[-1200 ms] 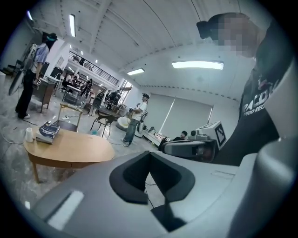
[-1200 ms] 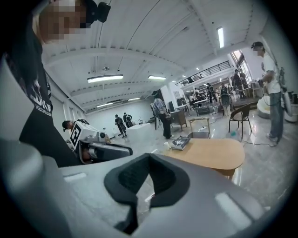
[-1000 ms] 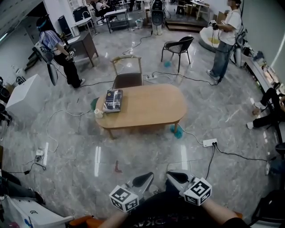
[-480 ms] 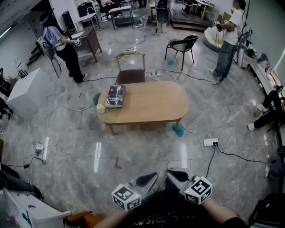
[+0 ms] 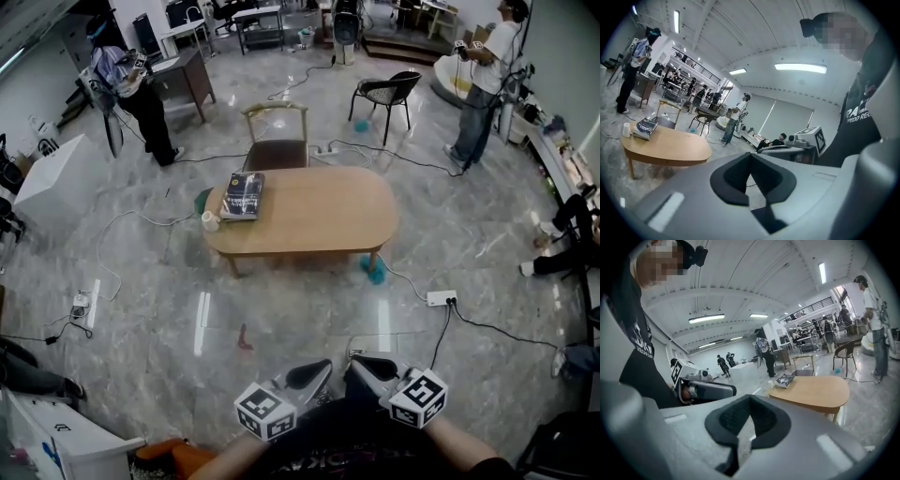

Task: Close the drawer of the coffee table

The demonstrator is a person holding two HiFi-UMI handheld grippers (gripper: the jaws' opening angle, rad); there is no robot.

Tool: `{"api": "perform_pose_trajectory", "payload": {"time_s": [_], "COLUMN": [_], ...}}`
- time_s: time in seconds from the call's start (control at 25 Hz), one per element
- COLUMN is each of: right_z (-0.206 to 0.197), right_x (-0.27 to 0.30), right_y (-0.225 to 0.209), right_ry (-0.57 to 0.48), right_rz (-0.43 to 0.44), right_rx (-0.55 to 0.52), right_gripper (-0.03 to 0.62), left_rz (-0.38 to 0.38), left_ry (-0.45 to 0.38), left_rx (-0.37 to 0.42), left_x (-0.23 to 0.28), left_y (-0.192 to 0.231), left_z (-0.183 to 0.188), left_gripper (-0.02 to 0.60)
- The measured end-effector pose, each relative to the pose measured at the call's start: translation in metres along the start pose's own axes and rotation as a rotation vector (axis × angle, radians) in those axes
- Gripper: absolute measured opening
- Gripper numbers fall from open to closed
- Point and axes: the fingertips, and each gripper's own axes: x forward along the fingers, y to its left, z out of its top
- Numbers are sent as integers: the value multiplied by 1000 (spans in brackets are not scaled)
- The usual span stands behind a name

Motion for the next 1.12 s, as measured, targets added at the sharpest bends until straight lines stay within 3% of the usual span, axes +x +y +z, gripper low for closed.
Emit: {"api": "perform_pose_trajectory", "payload": {"time_s": [1.12], "right_z": [-5], "right_x": [7], "right_y": [-7], "right_ry": [12], "right_rz": [12], "right_rx": [4], "right_gripper": [0], "left_rz": [6], "left_ry": [6], "left_rx": [-11], "left_x": [7], "left_y": [6], "left_z": [-3], "left_gripper": [3]}}
